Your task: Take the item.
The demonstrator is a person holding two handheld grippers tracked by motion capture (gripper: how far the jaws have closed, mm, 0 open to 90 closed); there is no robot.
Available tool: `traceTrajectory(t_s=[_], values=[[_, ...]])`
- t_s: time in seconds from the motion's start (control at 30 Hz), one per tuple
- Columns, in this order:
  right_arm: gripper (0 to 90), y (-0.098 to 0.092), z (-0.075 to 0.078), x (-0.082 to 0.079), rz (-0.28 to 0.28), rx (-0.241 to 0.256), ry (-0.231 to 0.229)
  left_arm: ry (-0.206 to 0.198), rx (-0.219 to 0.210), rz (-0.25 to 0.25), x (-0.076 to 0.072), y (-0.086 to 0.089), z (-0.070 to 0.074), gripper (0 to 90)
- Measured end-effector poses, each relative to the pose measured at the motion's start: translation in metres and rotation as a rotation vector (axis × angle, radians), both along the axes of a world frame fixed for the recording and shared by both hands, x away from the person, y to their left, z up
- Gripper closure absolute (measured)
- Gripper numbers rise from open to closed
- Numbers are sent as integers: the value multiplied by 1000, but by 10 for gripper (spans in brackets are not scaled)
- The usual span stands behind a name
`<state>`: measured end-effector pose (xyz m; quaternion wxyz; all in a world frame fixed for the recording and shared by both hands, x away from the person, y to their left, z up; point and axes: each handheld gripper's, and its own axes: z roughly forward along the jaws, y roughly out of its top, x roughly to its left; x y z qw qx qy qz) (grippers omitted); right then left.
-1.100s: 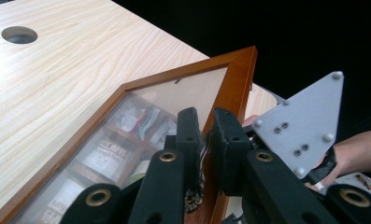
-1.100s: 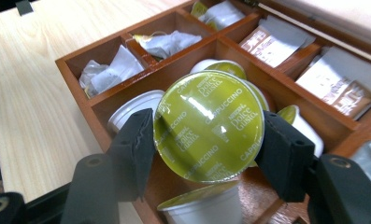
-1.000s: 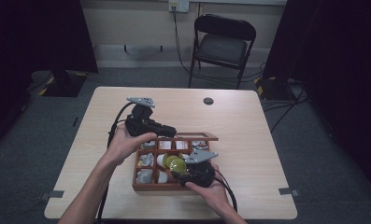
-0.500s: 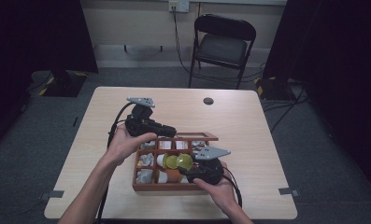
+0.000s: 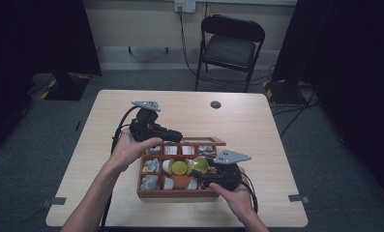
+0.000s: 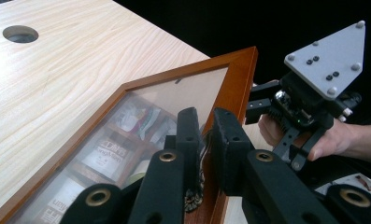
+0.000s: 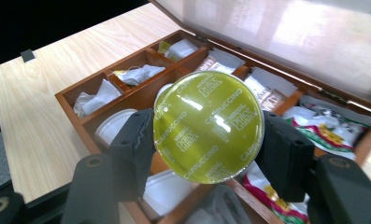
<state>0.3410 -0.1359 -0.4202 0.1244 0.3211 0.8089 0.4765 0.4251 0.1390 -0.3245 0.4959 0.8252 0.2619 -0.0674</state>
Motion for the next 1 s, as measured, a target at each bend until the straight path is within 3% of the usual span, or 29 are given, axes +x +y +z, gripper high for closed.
traceTrajectory(t_s=[0.3, 0.53, 1.0], values=[[401, -23, 6, 2, -40, 34, -14, 2, -4, 1, 1, 1, 0, 816], [401, -32, 5, 3, -59, 27, -18, 2, -1, -4, 0, 0, 0, 816], [401, -61, 1, 15, -149, 32, -7, 4, 3, -10, 0, 0, -1, 816]])
